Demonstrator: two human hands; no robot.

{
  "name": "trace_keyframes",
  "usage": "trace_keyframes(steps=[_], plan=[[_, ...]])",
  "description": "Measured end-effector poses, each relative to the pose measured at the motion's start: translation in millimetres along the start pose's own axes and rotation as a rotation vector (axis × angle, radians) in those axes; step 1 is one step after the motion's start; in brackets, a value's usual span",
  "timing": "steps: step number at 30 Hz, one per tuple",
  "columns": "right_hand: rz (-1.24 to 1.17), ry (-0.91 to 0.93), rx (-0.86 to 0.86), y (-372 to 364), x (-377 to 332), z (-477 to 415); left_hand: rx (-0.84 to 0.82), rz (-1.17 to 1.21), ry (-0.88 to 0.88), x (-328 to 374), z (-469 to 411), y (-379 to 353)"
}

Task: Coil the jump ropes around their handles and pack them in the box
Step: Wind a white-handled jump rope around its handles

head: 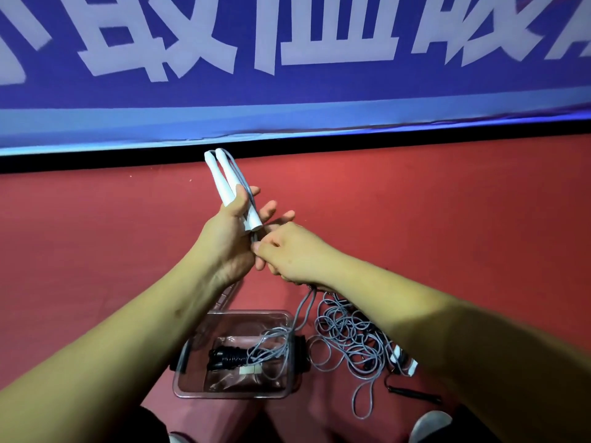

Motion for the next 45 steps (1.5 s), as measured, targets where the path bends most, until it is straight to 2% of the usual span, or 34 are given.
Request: trace_keyframes(steps=[3, 8, 10, 13, 16, 18, 22, 29, 38, 40, 43, 45], plan=[[0.036, 0.056, 0.004, 1.9, -10.2, 3.0, 0.072, 0.031, -0.052, 10.7, -5.5, 11.0], [0.141, 0.035, -0.1, -8.8, -15.3, 11.5, 0.21, -0.012, -0.071, 25.2, -19.6, 46.9], [0.175, 0.056, -0.117, -6.7, -21.5, 15.3, 0.268, -0.147, -0.098, 33.9, -21.7, 60.7], [0.176, 0.09, -0.126, 7.6, -31.1, 19.6, 0.325, -0.51, -0.145, 44.1, -21.4, 71.4], [0.188, 0.106, -0.121, 28.5, -33.6, 24.1, 0.354, -0.717, -0.09, 42.9, -19.4, 78.8], [0.234, 0.137, -0.042, 50.0, -35.0, 24.5, 0.279, -0.779, -0.002, 34.3, -19.0, 75.1], [0.314, 0.159, 0.052, 82.4, -34.6, 22.8, 0.043, -1.048, 0.114, 13.7, -14.3, 52.9], [0.422, 0.147, 0.09, 101.8, -25.2, 17.0, -0.305, -0.995, 0.3, -13.8, 5.0, 28.6], [0.541, 0.164, 0.046, 96.7, -22.6, 9.6, -0.571, -1.201, 0.296, -28.2, 30.4, 7.7], [0.574, 0.186, 0.019, 91.8, -23.4, 7.9, -0.621, -1.343, 0.261, -30.9, 34.5, 2.7], [0.587, 0.21, -0.018, 87.0, -22.6, 5.6, -0.612, -1.691, 0.071, -29.2, 33.7, -5.8], [0.58, 0.216, -0.056, 84.2, -20.8, 5.0, -0.623, -1.816, -0.003, -31.3, 39.4, -14.5]])
Point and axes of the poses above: each hand's wrist, its own z-axis away from the middle knuckle, its own y-axis out of the back of the hand, x = y × z, the point moved 10 cm from there along -z, towards the middle knuckle, and after that the axes turned 7 degrees about -z, right-handed, at the moved point
